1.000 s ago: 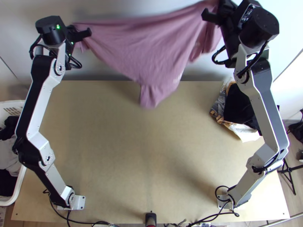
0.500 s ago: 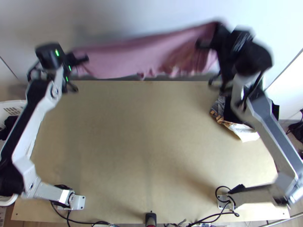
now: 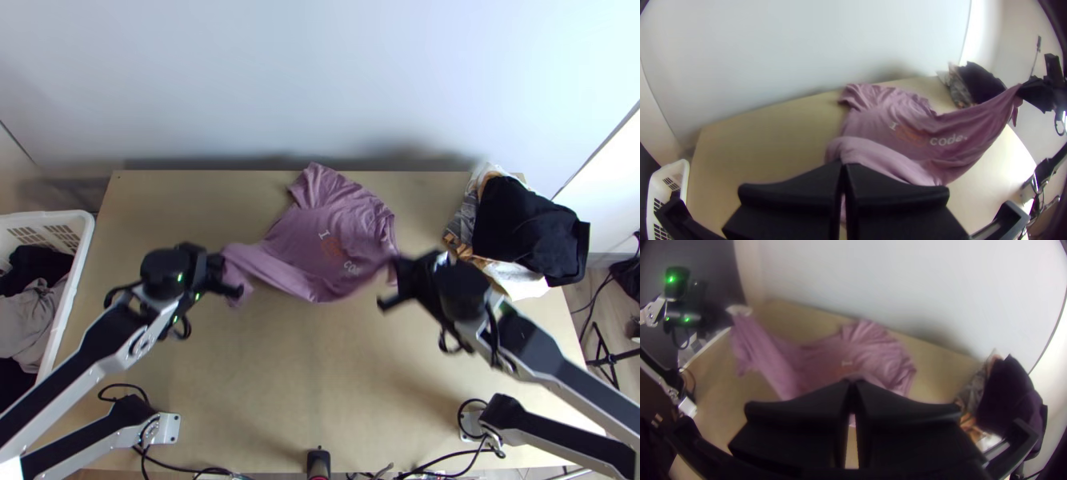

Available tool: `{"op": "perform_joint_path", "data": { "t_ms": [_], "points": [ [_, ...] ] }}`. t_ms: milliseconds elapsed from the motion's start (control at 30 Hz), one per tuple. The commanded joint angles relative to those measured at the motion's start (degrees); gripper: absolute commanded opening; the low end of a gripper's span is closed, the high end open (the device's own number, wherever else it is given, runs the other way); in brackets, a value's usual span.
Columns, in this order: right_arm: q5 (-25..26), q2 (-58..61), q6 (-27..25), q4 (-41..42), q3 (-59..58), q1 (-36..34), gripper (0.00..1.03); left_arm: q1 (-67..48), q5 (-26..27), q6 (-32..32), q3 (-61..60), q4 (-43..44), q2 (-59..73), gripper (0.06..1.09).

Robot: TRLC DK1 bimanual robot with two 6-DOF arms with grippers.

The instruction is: Fold the t-shirt

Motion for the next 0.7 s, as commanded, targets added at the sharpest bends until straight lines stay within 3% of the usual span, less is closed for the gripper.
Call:
{"op": "perform_joint_path", "data": {
  "t_ms": [0, 67, 100, 133, 233, 267, 400, 533, 667],
  "points": [
    [-6.97, -9.38, 6.07, -14.26, -9.25, 6.47, 0.03, -3.34, 4.57, 3.1, -9.81, -6.69, -10.74, 0.1],
    [-8.55, -11.05, 6.6, -15.66, -11.18, 6.29, 0.03, -4.04, 5.8, 4.5, -12.62, -9.24, -15.31, 0.1],
    [-8.46, -11.93, 6.24, -15.49, -12.15, 5.94, 0.03, -4.74, 6.85, 5.03, -13.15, -11.79, -17.33, 0.15],
    [-8.55, -12.54, 5.98, -15.49, -12.85, 5.33, 0.03, -5.09, 7.12, 5.47, -13.41, -14.25, -19.09, 0.3],
    [-8.64, -14.13, 5.63, -15.4, -13.56, 4.36, 0.03, -4.65, 9.75, 6.7, -12.97, -19.61, -22.26, 0.97],
    [-8.64, -14.39, 5.72, -15.4, -13.38, 4.18, 0.03, -4.04, 9.84, 7.32, -12.62, -19.97, -23.49, 1.05],
    [-8.64, -15.18, 5.45, -15.14, -12.32, 3.04, 0.03, -1.49, 9.84, 8.72, -10.51, -16.89, -26.91, 1.04],
    [-8.55, -15.62, 4.31, -14.61, -10.22, 1.99, 0.03, 5.37, 9.93, 16.72, -11.65, -12.58, -26.74, 1.04],
    [-8.55, -15.97, 3.87, -14.61, -8.98, 0.84, 0.03, 2.55, 10.98, 15.49, -11.21, -15.4, -27.44, 1.04]
  ]
}}
